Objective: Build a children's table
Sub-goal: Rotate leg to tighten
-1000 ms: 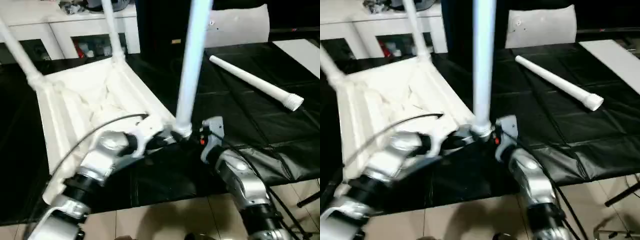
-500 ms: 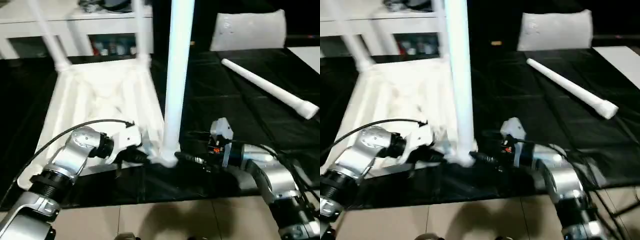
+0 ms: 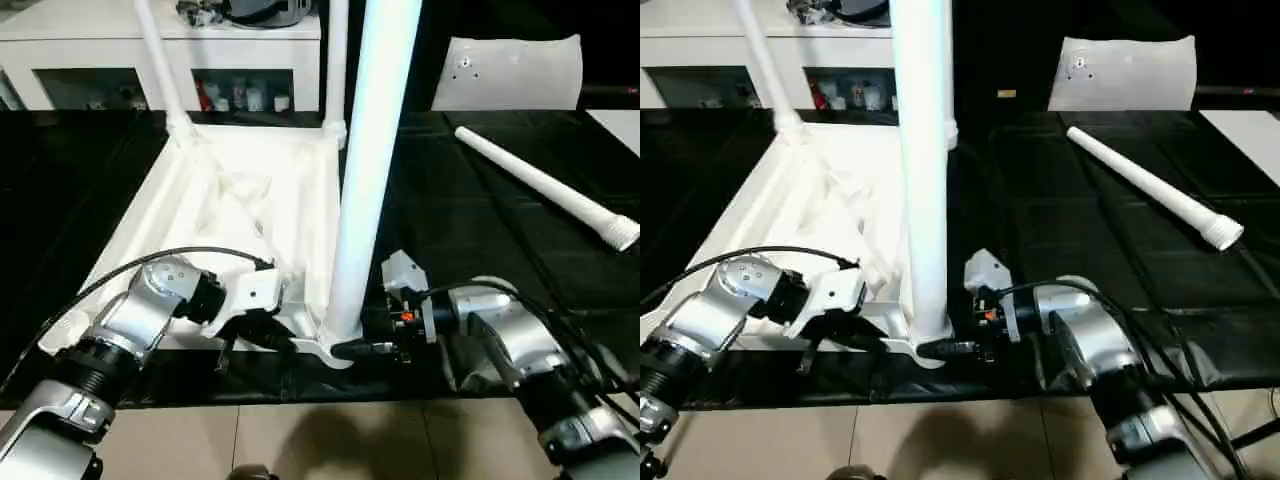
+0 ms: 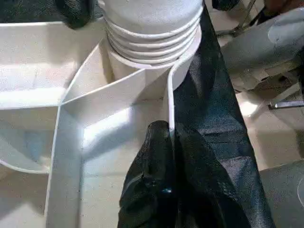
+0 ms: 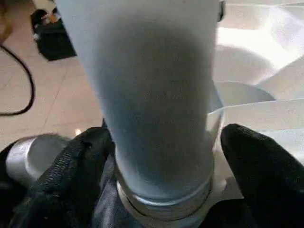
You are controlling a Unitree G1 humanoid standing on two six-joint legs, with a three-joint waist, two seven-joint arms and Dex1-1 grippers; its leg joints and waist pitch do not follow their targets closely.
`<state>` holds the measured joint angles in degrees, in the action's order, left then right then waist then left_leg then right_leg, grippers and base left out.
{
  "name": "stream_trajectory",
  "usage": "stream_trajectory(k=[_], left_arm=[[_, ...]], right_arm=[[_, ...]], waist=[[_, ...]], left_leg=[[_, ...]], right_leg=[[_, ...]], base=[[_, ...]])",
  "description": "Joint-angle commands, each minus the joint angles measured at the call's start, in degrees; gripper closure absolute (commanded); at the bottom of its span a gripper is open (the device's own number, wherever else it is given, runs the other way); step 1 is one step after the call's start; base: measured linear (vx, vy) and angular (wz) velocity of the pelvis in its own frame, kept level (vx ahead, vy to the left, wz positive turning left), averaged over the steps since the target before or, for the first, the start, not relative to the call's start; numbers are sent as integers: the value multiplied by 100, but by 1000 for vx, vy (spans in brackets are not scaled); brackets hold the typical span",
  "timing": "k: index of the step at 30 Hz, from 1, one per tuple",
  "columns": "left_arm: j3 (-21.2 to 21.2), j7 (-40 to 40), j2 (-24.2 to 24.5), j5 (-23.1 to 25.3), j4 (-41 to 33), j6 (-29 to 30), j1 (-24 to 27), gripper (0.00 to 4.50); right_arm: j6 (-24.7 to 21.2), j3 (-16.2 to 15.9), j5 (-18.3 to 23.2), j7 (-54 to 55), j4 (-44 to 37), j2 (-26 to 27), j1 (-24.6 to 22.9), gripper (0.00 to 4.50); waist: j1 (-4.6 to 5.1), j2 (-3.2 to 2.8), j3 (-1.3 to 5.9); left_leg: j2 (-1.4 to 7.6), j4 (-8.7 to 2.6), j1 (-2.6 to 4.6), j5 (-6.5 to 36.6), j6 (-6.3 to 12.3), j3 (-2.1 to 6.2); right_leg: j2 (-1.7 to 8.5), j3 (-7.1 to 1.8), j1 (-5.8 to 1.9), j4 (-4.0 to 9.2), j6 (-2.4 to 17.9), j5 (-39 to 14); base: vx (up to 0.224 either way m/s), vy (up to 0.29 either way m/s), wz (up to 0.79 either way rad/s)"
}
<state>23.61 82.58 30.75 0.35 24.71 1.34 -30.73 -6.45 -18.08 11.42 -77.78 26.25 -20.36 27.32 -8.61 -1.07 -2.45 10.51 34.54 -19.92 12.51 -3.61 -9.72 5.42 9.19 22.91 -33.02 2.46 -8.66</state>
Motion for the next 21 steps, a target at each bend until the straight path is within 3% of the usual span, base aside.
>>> stream_trajectory(k=[1, 11, 17, 21], left_arm=[[282, 293, -46, 134, -14, -123, -93, 450], [276, 213, -63, 185, 151, -264, -144, 450], [187, 81, -128, 114, 169, -185, -115, 450], [-48, -633, -466, 53, 101, 355, -140, 450]], right_arm=[[60, -41, -46, -147, 44, -51, 113, 81], [167, -82, -82, -259, 250, 9, 213, 170], [63, -114, 0, -223, 78, 75, 20, 178], [-239, 116, 130, 546, -224, 445, -335, 179]], waist=[[38, 40, 375], [28, 39, 376], [26, 18, 378], [0, 7, 353]], left_leg=[[365, -431, 7, 711, 277, 89], [359, -425, 7, 696, 270, 86], [363, -428, 12, 744, 245, 86], [380, -450, 29, 838, 185, 90]], right_leg=[[492, -444, -327, 371, 559, -2064], [488, -441, -326, 370, 574, -2086], [485, -439, -329, 377, 580, -2089], [486, -444, -314, 415, 547, -2195]], base=[[0, 0, 0], [0, 0, 0], [0, 0, 0], [0, 0, 0]])
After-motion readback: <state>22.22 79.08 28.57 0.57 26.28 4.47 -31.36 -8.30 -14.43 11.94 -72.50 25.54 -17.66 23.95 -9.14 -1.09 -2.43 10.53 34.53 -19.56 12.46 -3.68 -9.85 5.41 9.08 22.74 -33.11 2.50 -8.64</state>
